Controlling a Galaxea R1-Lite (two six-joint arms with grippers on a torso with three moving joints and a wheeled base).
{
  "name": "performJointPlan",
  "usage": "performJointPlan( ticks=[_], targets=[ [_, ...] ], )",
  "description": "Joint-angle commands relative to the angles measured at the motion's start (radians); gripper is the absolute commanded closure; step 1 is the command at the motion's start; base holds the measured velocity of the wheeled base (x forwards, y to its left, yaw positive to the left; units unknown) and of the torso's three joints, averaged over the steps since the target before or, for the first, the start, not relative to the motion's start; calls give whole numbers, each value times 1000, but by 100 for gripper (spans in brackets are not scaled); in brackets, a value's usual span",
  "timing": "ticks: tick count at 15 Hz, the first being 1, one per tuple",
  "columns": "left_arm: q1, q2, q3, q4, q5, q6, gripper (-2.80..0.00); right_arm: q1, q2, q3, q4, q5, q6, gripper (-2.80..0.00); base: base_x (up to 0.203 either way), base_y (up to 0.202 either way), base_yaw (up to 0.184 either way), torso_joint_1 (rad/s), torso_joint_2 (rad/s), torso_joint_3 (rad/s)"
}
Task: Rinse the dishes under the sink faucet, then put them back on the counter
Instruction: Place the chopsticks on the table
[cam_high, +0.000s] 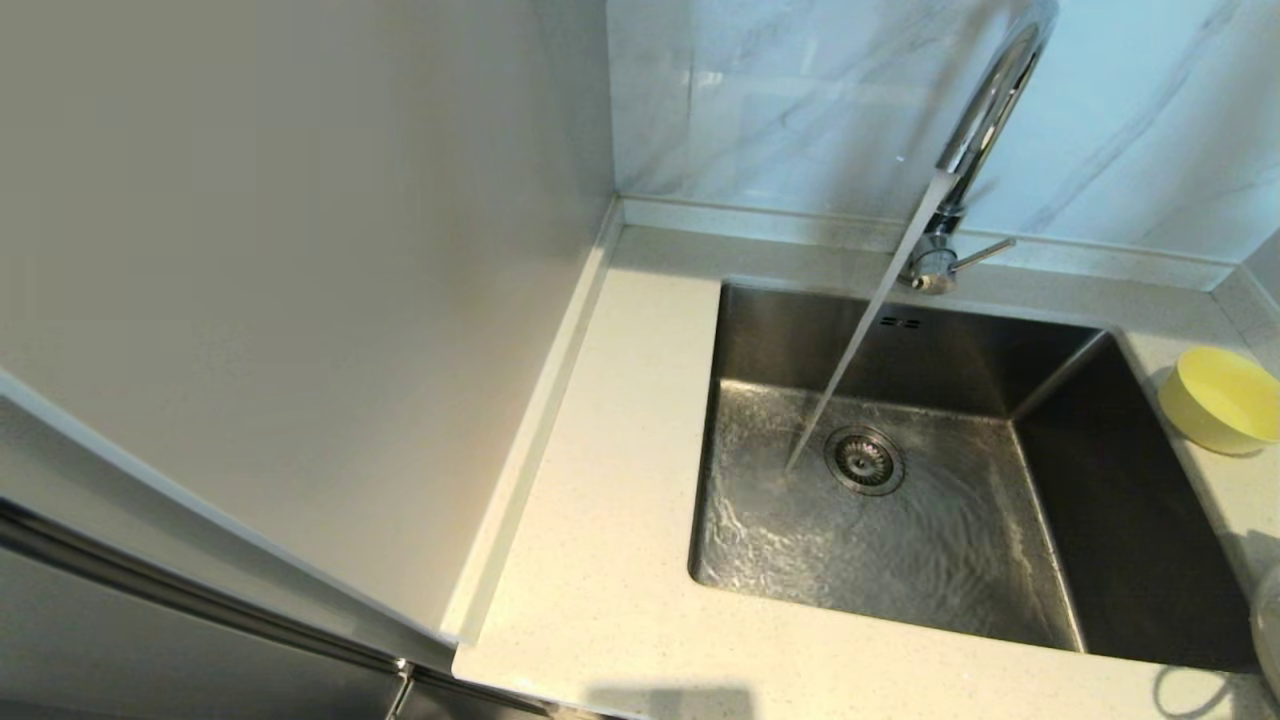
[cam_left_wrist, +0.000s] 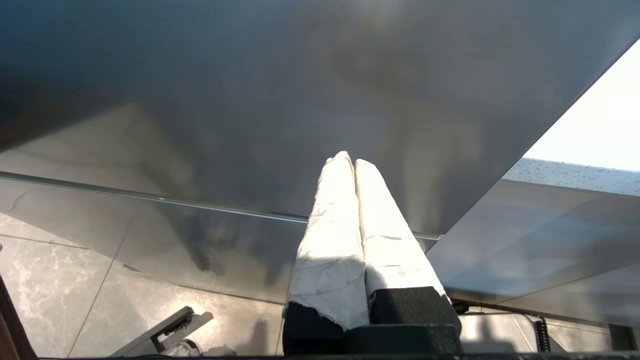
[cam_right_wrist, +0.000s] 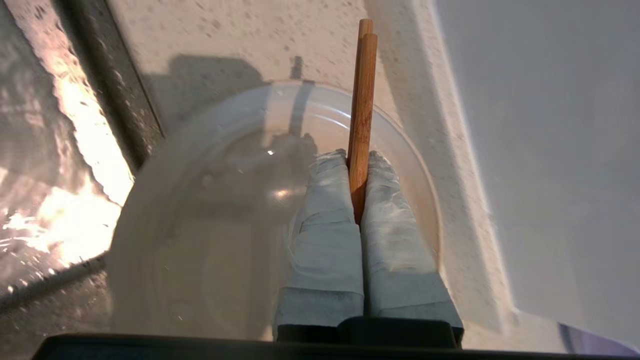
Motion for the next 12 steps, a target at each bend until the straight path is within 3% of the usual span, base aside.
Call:
performJointPlan(
  ticks=[1,12],
  targets=[
    [0,0,0,0,0,0,0,1,58,12,-29,1,5,0,0,0,0,0,0,0],
    [0,0,0,0,0,0,0,-1,184,-18,-100,1,10,0,0,0,0,0,0,0]
  ],
)
